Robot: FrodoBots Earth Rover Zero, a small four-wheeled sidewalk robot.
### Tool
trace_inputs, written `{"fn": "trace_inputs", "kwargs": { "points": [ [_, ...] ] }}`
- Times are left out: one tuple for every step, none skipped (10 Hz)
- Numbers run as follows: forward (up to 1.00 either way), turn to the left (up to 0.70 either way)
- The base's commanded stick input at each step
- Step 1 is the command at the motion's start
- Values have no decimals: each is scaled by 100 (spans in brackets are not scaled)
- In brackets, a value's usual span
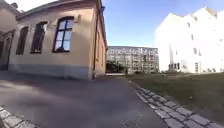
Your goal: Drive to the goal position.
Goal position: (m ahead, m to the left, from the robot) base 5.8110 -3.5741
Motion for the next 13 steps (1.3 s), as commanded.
{"fn": "trace_inputs", "kwargs": {
  "points": [
    [70,-4],
    [70,0],
    [70,0],
    [70,0],
    [70,0],
    [70,0],
    [70,0],
    [70,0],
    [70,0],
    [70,0],
    [70,-3],
    [70,-10],
    [70,-11]
  ]
}}
